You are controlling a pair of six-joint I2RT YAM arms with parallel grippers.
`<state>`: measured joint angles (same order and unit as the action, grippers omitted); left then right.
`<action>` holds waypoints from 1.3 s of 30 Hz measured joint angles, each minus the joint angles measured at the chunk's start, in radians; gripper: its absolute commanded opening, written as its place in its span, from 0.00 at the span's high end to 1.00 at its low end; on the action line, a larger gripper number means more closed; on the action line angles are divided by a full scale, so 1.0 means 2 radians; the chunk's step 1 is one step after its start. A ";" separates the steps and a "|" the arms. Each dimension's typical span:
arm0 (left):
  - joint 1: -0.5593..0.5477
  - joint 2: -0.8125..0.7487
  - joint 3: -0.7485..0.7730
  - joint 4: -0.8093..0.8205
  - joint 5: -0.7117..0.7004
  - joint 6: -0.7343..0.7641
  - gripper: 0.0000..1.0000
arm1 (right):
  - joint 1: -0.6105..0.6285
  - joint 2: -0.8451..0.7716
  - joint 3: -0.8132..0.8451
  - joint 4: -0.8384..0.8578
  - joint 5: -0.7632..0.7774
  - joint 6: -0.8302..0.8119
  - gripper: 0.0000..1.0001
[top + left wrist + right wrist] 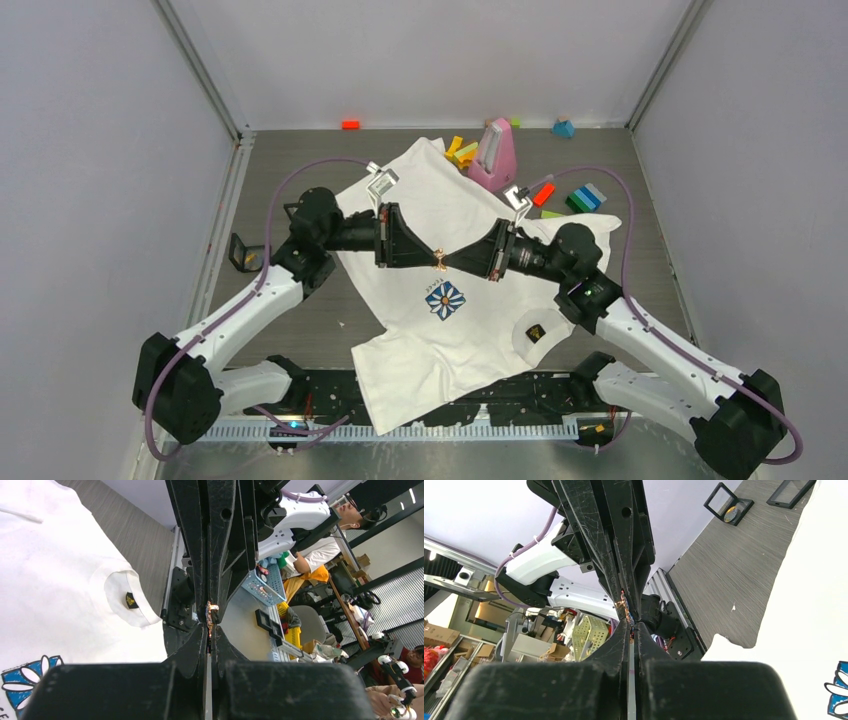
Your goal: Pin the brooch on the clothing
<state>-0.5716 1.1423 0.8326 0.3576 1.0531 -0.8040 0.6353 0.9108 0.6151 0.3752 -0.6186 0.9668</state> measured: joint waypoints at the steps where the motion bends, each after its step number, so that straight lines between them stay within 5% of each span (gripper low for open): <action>1: 0.002 0.001 0.000 -0.001 0.000 0.000 1.00 | 0.000 0.004 0.002 -0.002 -0.002 -0.001 0.95; 19: 0.005 0.029 0.023 -0.107 -0.027 0.053 1.00 | 0.000 0.015 0.006 -0.039 0.010 -0.017 0.69; 35: 0.033 0.043 0.023 -0.155 -0.069 0.049 1.00 | 0.007 -0.082 0.005 -0.128 0.095 -0.056 0.06; 39: 0.045 0.041 0.002 -0.157 -0.095 0.037 1.00 | 0.008 -0.100 0.010 -0.208 0.181 -0.068 0.04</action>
<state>-0.4812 1.2247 0.8371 0.0437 0.8627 -0.7300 0.6518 0.7109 0.6346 -0.0418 -0.2565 0.8299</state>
